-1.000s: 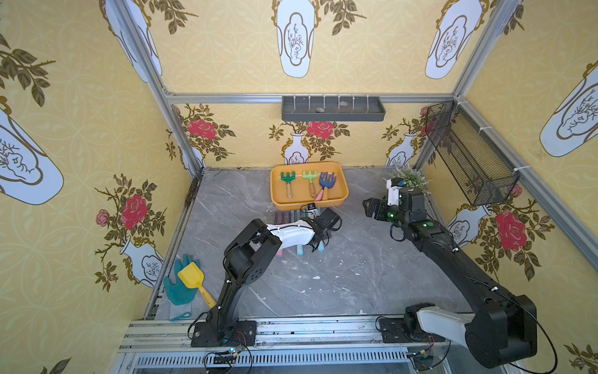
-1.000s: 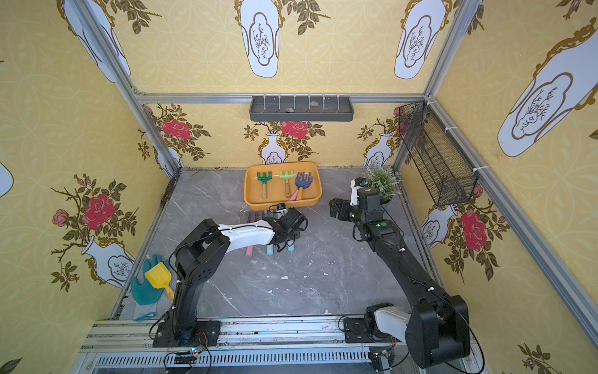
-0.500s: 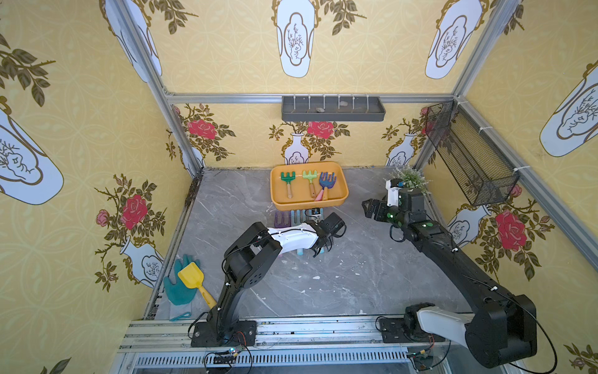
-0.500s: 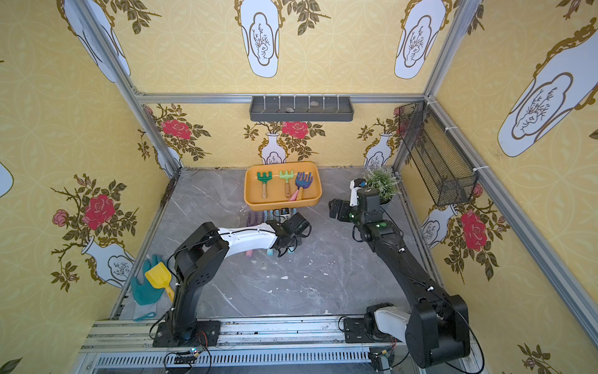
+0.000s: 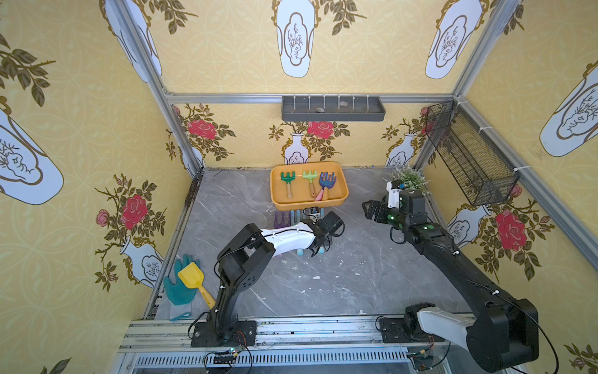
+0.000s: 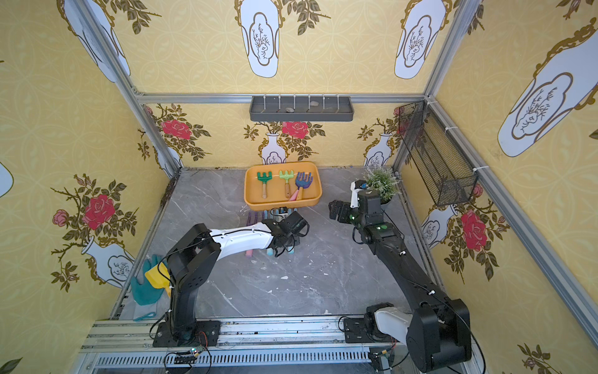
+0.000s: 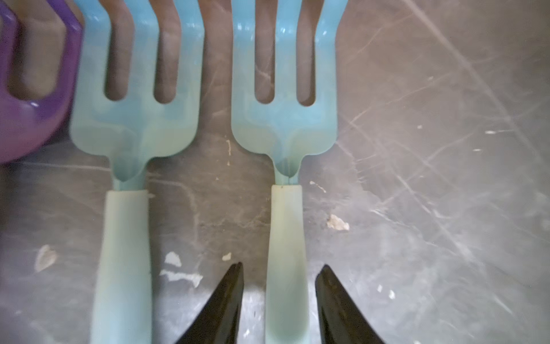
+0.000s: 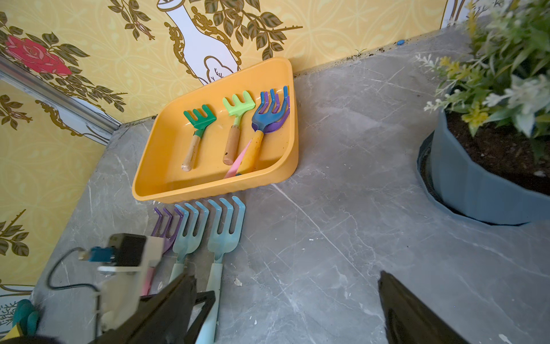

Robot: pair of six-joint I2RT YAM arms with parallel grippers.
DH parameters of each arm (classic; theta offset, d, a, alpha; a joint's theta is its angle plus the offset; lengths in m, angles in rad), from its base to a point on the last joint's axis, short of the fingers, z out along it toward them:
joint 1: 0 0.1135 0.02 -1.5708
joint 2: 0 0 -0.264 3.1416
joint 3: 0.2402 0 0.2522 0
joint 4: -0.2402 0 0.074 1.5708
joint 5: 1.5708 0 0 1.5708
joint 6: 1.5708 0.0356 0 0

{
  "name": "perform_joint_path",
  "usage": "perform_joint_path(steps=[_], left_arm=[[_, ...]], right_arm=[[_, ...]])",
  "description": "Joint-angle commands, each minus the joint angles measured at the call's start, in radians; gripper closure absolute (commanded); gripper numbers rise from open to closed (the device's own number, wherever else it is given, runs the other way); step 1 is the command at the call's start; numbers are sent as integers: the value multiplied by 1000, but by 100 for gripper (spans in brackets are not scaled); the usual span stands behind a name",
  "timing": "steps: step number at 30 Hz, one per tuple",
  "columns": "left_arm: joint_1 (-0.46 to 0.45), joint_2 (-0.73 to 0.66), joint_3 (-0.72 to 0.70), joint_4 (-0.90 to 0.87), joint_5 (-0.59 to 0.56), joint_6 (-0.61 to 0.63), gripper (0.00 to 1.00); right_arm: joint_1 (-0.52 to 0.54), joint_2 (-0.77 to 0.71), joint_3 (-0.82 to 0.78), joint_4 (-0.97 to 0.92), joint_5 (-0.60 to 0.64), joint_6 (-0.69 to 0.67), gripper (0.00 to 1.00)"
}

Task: Take the hand rake out of the storage box
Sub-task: Place the rake at the center of the board.

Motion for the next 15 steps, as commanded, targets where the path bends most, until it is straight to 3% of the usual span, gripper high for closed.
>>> perform_joint_path(steps=[1,2,4,5,7,10,13,15], left_arm=[[3,-162,-79,44,-40,70,36],[9,-239,-126,75,-57,96,28],[29,-399,-225,163,-66,179,4],[43,-479,-285,227,-62,234,0],[78,-616,-397,354,-62,344,0],[180,-765,-566,522,23,441,0],[383,-851,-701,608,310,405,0],[483,-894,-781,672,407,386,0]], right_arm=[[1,10,-1,47,1,9,3],[1,21,3,51,-5,12,2],[5,49,3,77,-51,17,3],[11,67,4,100,-77,23,3],[45,116,21,133,-90,30,2],[142,232,112,117,6,9,2],[192,377,223,113,27,2,15],[207,473,302,108,45,1,22]])
